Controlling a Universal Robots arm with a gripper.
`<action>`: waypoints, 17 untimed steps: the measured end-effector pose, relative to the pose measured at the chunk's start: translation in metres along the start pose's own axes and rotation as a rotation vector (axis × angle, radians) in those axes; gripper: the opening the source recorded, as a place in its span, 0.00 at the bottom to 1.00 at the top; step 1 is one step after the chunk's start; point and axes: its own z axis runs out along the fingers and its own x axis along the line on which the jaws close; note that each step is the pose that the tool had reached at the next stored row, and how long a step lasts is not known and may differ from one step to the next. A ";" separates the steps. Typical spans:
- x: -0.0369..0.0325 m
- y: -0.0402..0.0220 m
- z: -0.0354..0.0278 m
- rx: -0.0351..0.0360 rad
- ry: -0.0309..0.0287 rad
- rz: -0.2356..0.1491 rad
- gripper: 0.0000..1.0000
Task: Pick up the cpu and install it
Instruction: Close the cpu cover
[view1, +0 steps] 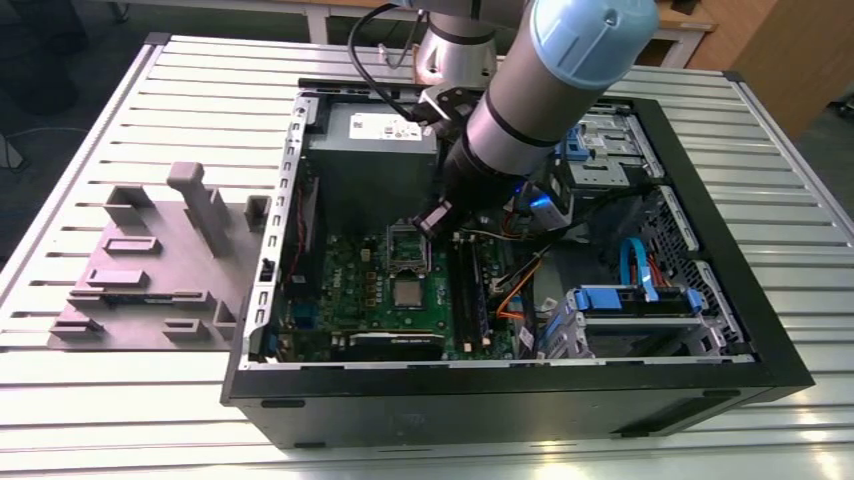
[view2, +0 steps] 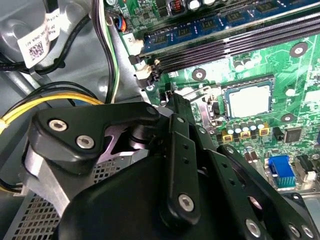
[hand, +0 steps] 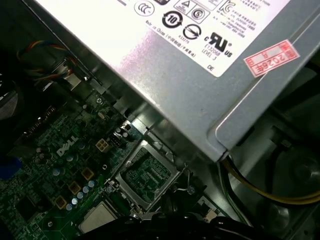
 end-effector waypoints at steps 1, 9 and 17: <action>0.0000 -0.0001 0.0004 -0.0001 -0.0002 0.002 0.10; -0.0030 0.0007 0.0055 -0.0087 -0.0104 0.017 0.10; -0.0032 0.0014 0.0045 -0.0087 -0.0106 0.019 0.10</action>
